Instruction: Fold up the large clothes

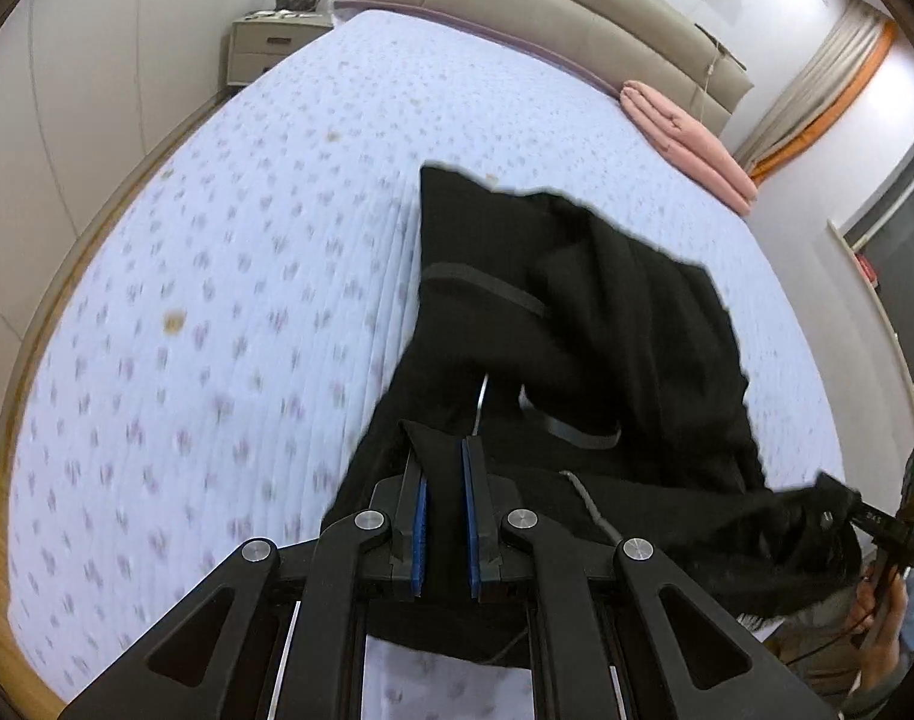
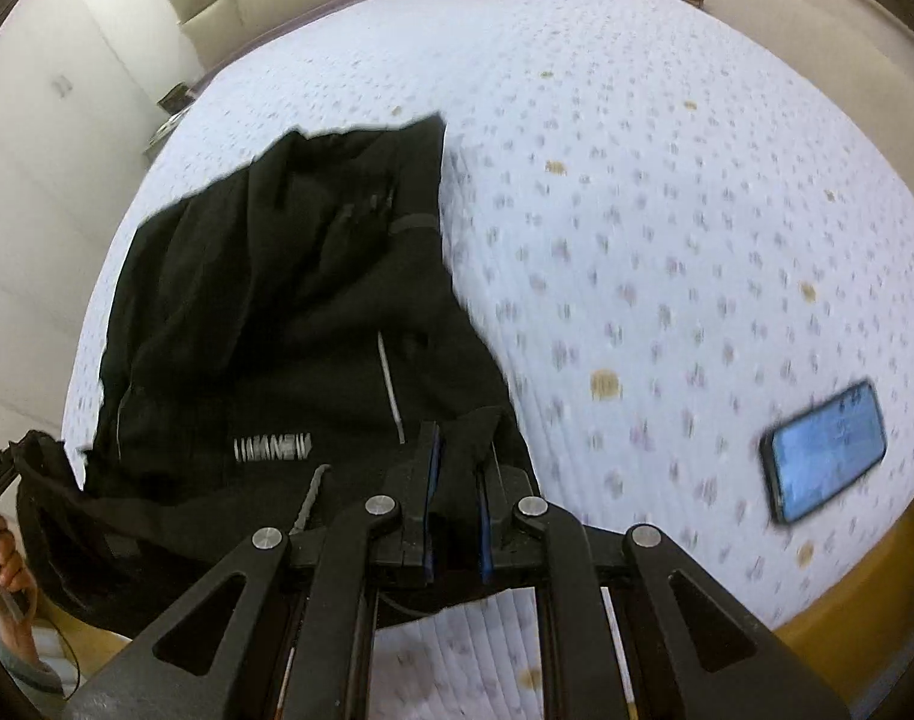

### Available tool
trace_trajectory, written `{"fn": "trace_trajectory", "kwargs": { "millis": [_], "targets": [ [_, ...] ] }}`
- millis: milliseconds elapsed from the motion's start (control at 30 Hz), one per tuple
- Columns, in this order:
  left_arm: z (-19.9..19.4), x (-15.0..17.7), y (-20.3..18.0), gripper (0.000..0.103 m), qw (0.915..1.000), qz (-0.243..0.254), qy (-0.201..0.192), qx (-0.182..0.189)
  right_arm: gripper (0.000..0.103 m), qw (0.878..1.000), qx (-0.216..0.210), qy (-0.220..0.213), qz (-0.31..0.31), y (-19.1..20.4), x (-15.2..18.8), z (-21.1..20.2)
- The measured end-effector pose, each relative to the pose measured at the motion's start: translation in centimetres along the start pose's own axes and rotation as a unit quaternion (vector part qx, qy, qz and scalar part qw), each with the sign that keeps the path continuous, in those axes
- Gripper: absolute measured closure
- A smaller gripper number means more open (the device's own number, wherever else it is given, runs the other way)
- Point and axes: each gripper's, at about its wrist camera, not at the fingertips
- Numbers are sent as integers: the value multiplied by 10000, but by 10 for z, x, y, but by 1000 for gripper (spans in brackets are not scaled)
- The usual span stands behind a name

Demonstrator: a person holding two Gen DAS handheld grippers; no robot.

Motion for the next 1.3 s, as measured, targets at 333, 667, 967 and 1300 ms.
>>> {"fn": "trace_trajectory", "kwargs": {
  "millis": [333, 667, 967, 1300],
  "targets": [
    [21, -161, -28, 93, 9984, 381, -399, -92, 90, 9960, 366, -799, -131, 57, -169, -32],
    [183, -214, 13, 92, 9939, -37, 429, -1011, 90, 9977, 662, 45, -135, 96, -263, 136],
    [222, -203, 18, 89, 9870, -22, 855, -1361, 86, 9942, 212, 1033, -217, 92, -257, 211],
    [97, -247, 84, 72, 9750, -1946, -349, 1010, 52, 9908, -974, 793, 496, 29, -287, 145]
  ]
}}
Point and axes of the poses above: each gripper's, at about its wrist camera, not at the fingertips, and z roughly the way its jaws point, y to its left, x to its underside, and after that the axes turned 10 degrees about x, right-handed
